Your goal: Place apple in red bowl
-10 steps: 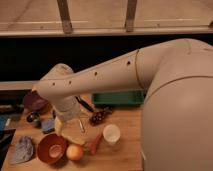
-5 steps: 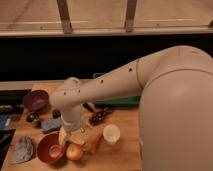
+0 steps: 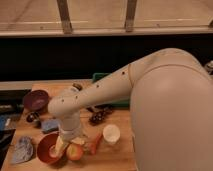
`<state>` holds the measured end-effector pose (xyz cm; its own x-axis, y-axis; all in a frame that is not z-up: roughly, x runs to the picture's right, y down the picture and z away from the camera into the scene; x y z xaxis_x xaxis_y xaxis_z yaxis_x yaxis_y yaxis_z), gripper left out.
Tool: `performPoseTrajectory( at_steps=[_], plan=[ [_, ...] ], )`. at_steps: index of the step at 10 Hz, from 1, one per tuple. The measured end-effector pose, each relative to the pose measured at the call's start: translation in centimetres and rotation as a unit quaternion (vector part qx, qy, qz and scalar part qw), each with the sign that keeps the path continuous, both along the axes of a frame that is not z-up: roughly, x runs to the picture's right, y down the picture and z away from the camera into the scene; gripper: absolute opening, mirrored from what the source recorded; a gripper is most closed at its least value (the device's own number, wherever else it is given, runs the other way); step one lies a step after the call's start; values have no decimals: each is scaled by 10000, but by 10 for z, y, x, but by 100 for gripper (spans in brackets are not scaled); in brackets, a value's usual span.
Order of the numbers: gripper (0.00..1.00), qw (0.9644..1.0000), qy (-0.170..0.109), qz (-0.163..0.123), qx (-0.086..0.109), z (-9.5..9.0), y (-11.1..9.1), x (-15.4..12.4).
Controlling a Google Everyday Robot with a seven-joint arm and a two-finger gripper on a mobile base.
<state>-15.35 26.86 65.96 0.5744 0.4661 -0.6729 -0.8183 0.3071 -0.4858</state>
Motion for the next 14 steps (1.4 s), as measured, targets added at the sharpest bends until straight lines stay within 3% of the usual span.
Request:
performPoseTrajectory(
  at_steps=[8, 10, 14],
  plan=[
    [79, 9982, 433, -250, -333, 11, 29, 1],
    [65, 9975, 540, -347, -307, 10, 31, 2],
    [23, 9973, 583, -382, -247, 9, 28, 2]
  ],
)
